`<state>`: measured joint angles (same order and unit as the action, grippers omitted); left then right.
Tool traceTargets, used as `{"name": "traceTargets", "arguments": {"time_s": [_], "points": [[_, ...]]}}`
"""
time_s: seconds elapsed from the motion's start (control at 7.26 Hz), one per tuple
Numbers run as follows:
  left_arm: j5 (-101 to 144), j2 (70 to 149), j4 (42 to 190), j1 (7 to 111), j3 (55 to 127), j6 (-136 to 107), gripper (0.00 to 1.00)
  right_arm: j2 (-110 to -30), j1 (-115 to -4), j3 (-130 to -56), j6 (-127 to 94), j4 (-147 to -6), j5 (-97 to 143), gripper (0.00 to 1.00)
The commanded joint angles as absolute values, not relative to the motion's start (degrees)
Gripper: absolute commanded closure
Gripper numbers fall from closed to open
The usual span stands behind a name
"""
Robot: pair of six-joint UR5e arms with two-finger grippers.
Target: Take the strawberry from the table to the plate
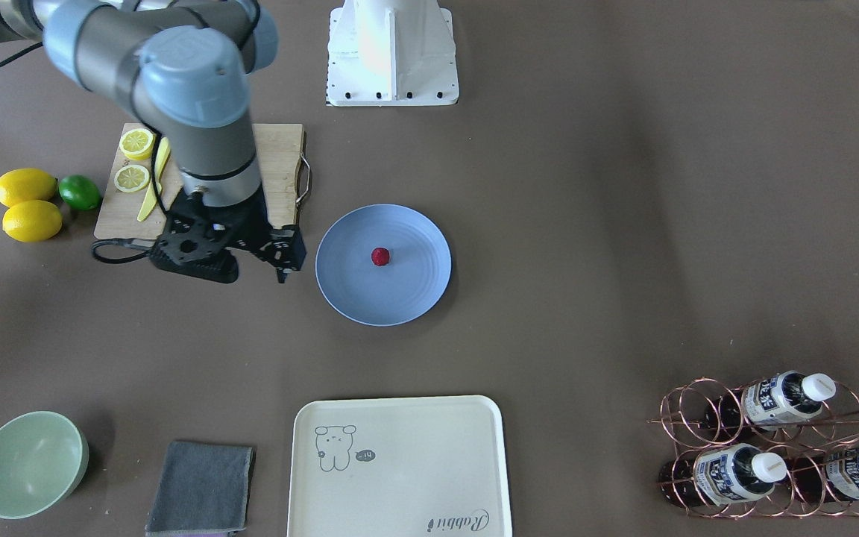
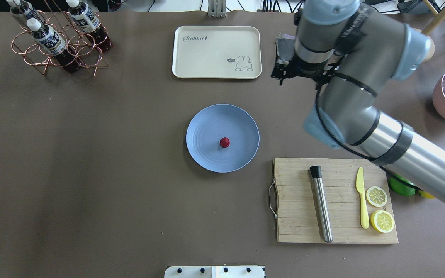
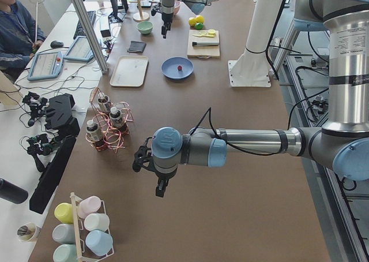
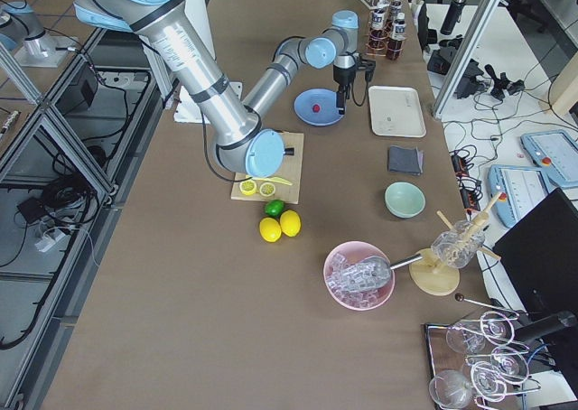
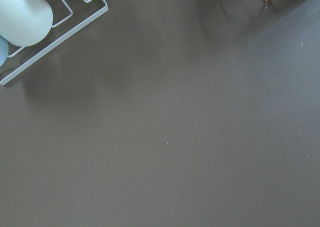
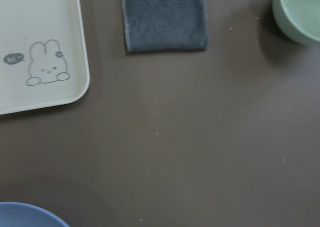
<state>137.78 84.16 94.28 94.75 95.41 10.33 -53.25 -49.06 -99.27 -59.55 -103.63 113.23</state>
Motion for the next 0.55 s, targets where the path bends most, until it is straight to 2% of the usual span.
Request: {"name": "traceTargets", "arguments": {"time_s": [0.0,0.41], "points": [[137.5,84.1,94.0,94.7,94.5,10.2,0.02,-64.0,-59.9,-102.6,-37.8,-103.2,118.5,0.00],[137.5,84.5,90.6,94.7,94.7,10.2,0.02,-78.6,-73.1,-102.2,-10.2,-100.8,124.8,0.00]]}}
